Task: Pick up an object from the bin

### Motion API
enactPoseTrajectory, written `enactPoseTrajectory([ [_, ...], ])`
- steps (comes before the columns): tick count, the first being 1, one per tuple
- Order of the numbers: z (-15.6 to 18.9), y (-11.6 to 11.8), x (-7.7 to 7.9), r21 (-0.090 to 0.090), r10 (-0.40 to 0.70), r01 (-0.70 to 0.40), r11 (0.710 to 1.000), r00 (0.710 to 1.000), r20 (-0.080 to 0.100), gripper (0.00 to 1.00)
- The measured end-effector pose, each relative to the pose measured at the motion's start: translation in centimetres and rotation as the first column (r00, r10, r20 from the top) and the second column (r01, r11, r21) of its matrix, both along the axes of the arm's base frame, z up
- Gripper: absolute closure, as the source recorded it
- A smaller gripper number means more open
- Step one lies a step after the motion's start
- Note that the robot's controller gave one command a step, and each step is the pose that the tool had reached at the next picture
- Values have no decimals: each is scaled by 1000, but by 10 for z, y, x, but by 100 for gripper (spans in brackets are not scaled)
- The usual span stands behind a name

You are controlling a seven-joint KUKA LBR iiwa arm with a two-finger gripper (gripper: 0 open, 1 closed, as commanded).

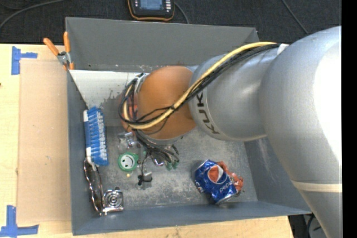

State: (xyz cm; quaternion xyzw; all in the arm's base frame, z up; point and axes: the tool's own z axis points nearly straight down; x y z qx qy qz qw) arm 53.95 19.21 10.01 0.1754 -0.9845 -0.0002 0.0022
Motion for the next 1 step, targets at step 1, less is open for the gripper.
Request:
enactPoseTrajectory([
  [1, -29, -1, 16, 3, -41, 41, 999, 999, 2, 0],
])
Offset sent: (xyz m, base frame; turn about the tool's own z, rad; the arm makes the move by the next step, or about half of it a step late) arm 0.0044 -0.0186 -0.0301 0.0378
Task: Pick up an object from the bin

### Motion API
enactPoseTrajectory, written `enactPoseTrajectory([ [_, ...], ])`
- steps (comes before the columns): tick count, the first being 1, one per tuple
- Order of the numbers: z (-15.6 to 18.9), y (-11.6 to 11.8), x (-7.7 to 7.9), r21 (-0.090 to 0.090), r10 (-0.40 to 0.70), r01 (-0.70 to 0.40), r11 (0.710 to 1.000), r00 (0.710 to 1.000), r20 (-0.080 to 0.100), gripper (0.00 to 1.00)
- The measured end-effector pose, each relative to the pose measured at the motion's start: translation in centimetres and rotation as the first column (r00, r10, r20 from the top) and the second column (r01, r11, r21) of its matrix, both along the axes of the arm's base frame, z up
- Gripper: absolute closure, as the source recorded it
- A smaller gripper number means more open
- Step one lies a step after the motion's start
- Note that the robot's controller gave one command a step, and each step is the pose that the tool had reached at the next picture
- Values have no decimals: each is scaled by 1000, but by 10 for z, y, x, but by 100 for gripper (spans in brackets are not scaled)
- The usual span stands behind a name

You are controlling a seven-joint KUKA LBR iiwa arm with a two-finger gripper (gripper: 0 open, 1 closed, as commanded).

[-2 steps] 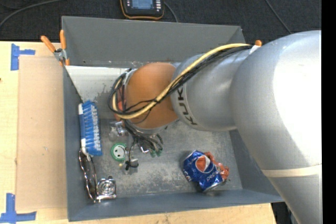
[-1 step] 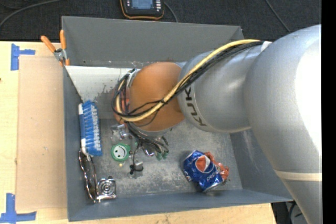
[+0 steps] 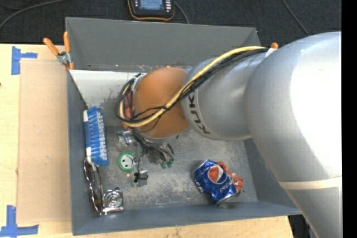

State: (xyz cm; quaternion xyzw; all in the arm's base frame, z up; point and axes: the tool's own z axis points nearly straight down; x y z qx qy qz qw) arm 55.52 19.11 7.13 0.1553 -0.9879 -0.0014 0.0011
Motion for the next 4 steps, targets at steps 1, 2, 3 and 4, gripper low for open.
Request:
enactPoseTrajectory([
  [1, -2, -17, -12, -1, -1, 1, 1000, 1000, -2, 100],
  [2, -1, -17, -12, -1, -2, 2, 1000, 1000, -2, 100],
  [3, 39, -18, -14, -3, -4, 4, 1000, 1000, -10, 100],
  [4, 77, -17, -15, -3, -5, 5, 1000, 1000, -12, 100],
])
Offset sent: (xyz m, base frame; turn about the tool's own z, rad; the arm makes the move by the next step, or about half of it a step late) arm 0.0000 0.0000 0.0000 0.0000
